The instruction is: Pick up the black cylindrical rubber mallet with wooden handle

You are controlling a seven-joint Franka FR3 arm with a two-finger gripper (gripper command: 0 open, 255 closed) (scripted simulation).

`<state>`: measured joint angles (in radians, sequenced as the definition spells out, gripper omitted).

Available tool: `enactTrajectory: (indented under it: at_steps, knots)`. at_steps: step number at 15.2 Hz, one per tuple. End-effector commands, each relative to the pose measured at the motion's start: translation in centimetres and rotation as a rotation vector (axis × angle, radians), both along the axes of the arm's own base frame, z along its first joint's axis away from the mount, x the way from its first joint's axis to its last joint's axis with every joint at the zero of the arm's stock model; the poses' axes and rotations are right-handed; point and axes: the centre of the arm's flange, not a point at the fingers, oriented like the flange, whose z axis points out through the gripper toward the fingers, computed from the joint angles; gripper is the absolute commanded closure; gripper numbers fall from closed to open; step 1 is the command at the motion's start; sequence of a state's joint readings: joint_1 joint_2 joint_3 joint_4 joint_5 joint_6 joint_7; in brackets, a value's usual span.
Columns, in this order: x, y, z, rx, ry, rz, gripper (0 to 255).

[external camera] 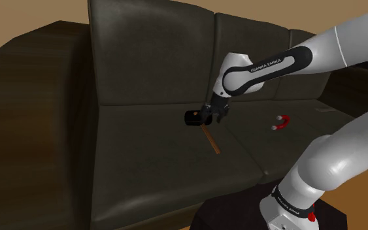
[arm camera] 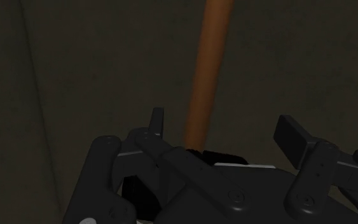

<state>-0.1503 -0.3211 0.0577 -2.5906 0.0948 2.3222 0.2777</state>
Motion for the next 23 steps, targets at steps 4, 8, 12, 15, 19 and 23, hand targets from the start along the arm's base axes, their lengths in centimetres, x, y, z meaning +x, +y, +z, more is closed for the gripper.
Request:
enactTrajectory:
  at_steps: [4, 8, 12, 15, 19, 23]
  knots:
    - [1.2, -1.0, -4.0, 0.015, 0.006, -0.054, 0]
    - [1.2, -1.0, -6.1, 0.015, 0.006, -0.054, 0]
    - [1.2, -1.0, -6.9, 0.015, 0.006, -0.054, 255]
    - [1.2, -1.0, -7.0, 0.015, 0.006, -0.054, 255]
    - [1.2, -1.0, -7.0, 0.014, 0.006, -0.054, 255]
    - [1.2, -1.0, -5.8, 0.015, 0.006, -0.054, 255]
